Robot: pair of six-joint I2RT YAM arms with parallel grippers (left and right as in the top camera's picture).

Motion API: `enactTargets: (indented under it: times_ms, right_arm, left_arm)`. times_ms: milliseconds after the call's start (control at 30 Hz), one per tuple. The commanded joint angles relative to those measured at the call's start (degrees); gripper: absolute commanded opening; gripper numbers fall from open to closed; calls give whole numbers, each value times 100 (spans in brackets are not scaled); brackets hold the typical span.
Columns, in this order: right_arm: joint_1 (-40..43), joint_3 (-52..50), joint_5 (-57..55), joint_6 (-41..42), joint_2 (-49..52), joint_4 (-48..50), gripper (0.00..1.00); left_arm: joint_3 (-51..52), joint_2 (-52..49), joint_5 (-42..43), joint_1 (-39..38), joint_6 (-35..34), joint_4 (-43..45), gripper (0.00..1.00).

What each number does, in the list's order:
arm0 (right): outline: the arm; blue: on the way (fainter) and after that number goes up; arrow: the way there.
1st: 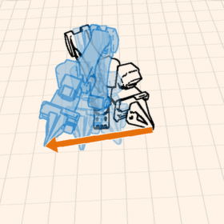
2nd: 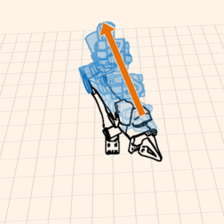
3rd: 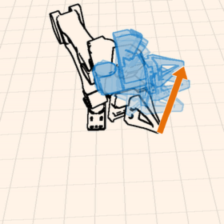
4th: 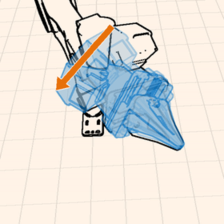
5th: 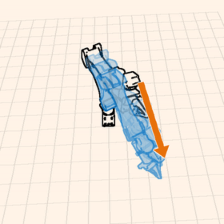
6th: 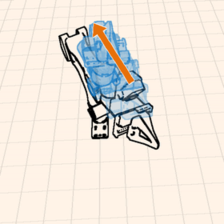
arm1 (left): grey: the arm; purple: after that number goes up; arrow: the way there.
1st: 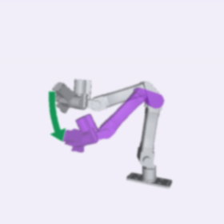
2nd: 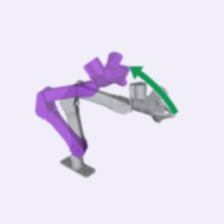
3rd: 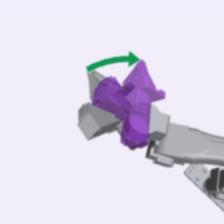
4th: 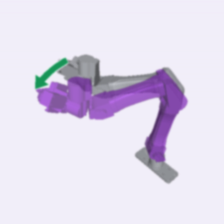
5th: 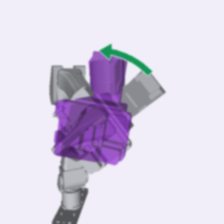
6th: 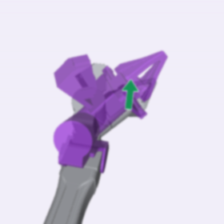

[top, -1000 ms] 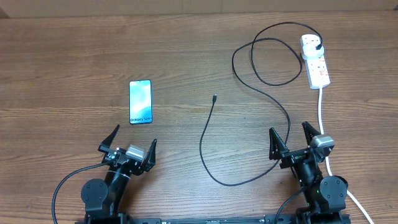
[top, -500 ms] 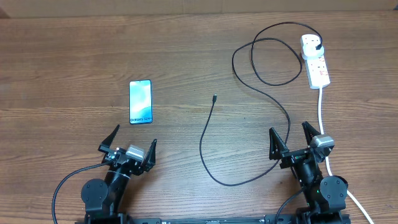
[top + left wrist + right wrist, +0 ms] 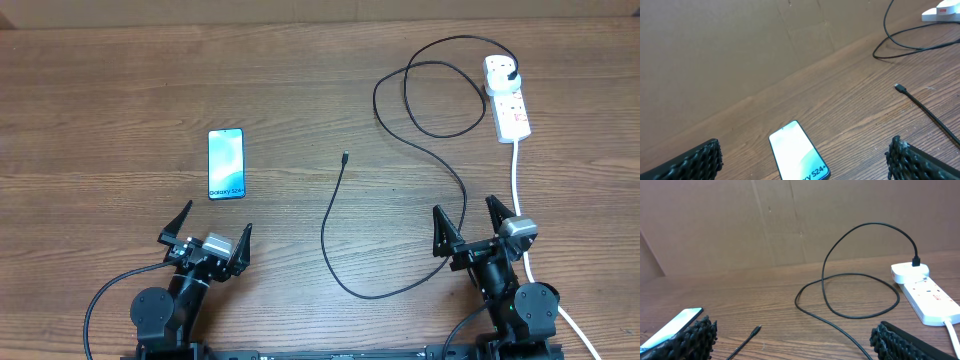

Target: Plug charger to phone and switch on socket

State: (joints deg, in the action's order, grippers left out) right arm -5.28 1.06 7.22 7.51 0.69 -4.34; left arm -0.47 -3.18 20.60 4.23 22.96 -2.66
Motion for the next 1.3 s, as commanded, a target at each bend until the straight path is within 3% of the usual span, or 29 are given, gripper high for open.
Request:
enactTargets:
  times_ms: [0, 800, 1267]
  right_arm:
    - [0, -59, -7, 11, -42, 17, 100]
    - [0, -59, -7, 11, -42, 17, 100]
    - [0, -59, -7, 9, -42, 17, 100]
  left_arm:
    - [11, -22, -42, -2, 129, -15, 100]
    - [11, -22, -63, -2, 140, -7, 100]
    - [-387, -63, -452, -2, -426, 111, 100]
